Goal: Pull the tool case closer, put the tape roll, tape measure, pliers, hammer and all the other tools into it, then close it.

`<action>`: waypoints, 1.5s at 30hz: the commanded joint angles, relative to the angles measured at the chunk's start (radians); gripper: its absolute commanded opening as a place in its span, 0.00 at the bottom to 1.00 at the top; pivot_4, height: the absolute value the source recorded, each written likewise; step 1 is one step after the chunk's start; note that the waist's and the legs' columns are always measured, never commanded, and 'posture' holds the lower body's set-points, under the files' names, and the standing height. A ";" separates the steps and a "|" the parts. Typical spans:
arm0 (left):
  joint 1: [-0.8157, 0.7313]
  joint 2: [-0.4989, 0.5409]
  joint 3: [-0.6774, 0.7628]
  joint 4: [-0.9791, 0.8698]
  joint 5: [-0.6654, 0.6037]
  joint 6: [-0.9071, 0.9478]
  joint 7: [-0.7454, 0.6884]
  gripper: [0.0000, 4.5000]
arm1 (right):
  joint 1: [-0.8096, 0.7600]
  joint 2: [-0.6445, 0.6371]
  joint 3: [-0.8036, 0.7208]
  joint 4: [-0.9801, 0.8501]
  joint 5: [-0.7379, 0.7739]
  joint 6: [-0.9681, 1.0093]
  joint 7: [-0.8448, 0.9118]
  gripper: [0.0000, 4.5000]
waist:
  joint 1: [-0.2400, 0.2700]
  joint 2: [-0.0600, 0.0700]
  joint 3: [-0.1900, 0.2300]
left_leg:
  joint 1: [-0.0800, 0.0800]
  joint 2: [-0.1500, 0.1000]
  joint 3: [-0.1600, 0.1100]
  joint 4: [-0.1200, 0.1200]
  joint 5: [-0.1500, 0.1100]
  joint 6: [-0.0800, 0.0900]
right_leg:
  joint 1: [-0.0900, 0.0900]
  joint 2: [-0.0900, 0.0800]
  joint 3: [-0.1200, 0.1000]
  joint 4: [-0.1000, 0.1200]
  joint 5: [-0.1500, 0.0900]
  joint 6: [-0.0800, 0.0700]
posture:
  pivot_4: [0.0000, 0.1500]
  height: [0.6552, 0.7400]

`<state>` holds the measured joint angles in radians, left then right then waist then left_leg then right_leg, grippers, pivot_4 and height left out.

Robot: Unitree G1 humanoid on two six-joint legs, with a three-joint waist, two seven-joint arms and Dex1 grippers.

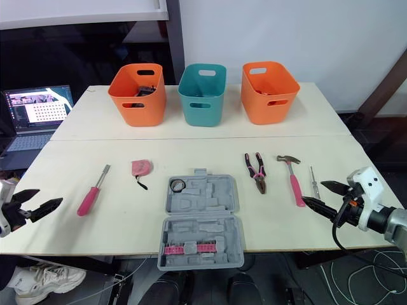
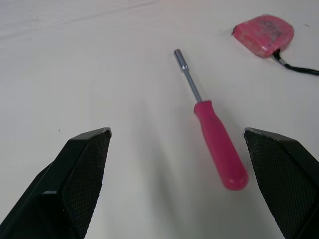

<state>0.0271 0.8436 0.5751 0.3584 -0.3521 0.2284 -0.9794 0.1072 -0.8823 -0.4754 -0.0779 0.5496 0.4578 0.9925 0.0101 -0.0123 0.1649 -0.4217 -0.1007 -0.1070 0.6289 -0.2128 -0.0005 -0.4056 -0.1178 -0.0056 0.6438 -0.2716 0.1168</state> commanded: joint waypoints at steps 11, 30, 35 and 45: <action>0.063 -0.190 -0.100 -0.583 -0.132 0.272 0.256 0.99 | -0.401 -0.093 0.274 -0.399 0.258 0.404 -0.022 1.00 | 0.001 0.002 0.000 | -0.004 0.001 0.001 0.000 0.000 0.000 | -0.001 0.000 0.000 -0.001 0.000 0.000 | 1.00 0.92; -0.060 -0.585 -0.401 -0.558 0.159 0.236 0.814 0.99 | -0.696 -0.091 0.460 -0.393 0.225 0.500 -0.035 1.00 | 0.007 -0.001 0.000 | -0.005 -0.001 0.001 0.002 0.000 0.001 | 0.001 0.001 -0.001 -0.002 0.002 0.003 | 1.00 0.92; -0.139 -0.642 -0.430 -0.427 0.198 0.173 0.857 0.99 | -0.698 -0.095 0.455 -0.402 0.216 0.502 -0.043 1.00 | 0.005 -0.001 0.000 | -0.005 -0.001 0.001 0.002 0.000 0.001 | 0.000 0.001 -0.001 -0.003 0.002 0.004 | 1.00 0.92; -0.261 -0.676 -0.452 -0.208 0.263 0.111 0.921 0.70 | -0.683 -0.110 0.442 -0.404 0.189 0.490 -0.045 1.00 | 0.004 -0.001 0.000 | -0.005 -0.002 0.001 0.002 0.000 0.001 | 0.000 0.001 -0.001 -0.002 0.002 0.004 | 1.00 0.92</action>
<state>-0.2244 0.1649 0.1282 0.1516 -0.1052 0.3628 -0.0735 -0.5686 -0.9691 0.0010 -0.4519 0.7458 0.9589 0.9485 0.0138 -0.0133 0.1653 -0.4265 -0.1023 -0.1065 0.6308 -0.2127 0.0006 -0.4054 -0.1171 -0.0065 0.6425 -0.2692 0.1208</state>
